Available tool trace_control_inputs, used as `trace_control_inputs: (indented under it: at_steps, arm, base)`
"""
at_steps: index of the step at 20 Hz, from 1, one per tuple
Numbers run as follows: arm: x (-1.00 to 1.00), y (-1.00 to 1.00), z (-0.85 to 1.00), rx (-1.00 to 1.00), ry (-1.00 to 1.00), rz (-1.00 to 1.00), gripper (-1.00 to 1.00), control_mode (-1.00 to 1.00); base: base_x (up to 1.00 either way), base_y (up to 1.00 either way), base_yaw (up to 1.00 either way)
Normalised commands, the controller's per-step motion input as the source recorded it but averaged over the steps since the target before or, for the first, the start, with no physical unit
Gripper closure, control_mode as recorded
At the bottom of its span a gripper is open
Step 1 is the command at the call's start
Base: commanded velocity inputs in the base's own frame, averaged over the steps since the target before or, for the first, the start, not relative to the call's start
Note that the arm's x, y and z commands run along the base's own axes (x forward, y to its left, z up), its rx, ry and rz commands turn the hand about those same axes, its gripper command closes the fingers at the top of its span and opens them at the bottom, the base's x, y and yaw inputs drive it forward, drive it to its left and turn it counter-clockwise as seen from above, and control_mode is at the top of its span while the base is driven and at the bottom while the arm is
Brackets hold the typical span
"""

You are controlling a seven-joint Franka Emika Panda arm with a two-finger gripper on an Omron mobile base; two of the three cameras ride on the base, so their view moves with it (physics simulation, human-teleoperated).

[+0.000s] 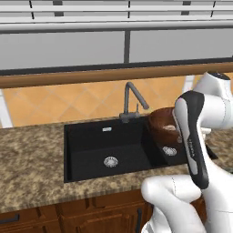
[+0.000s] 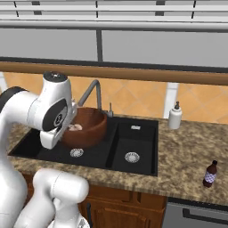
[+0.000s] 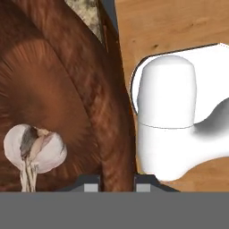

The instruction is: Pick the garlic from the sink and place it in the bowl. Then pick the bowl and place it in the microwave. Then close the microwave door and press the start button.

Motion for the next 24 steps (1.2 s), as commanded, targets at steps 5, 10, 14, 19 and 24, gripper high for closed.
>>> trace_control_inputs:
  at_steps: [5,10,14,19,24]
  arm:
    - [-0.28,-0.10,0.18,0.00,0.11,-0.05,1.00,1.00]
    - [0.00,0.00,0.00,0.00,0.00,0.00,1.00,1.00]
    - [0.00,0.00,0.00,0.00,0.00,0.00,1.00,1.00]
    - [0.00,0.00,0.00,0.00,0.00,0.00,1.00,1.00]
    - [0.00,0.00,0.00,0.00,0.00,0.00,1.00,1.00]
  base:
    - [-0.20,-0.01,0.00]
    - [-1.00,-0.24,0.01]
    - [-0.56,-0.21,-0.35]
    - [0.00,0.01,-1.00]
    - [0.00,0.07,-1.00]
